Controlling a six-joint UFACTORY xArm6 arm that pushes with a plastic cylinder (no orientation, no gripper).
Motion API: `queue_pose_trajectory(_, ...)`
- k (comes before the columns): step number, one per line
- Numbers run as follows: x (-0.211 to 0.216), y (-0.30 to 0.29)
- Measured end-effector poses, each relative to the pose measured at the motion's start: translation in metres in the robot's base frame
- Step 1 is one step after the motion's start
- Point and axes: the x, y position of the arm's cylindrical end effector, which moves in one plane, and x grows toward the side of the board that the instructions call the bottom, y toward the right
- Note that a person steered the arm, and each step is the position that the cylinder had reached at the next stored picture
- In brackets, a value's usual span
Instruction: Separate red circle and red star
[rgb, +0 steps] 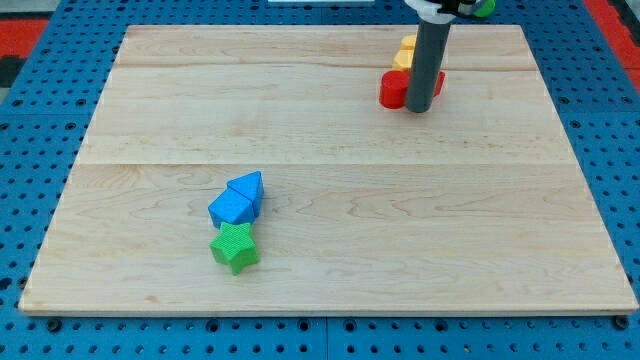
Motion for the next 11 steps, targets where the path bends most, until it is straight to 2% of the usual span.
queue_pose_trajectory(3, 0.031, -0.016)
queue_pose_trajectory(4, 0.028, -0.025)
queue_pose_trajectory(7, -0.031, -0.023)
queue_pose_trajectory(9, -0.016, -0.016)
queue_pose_trajectory(11, -0.023, 0.051)
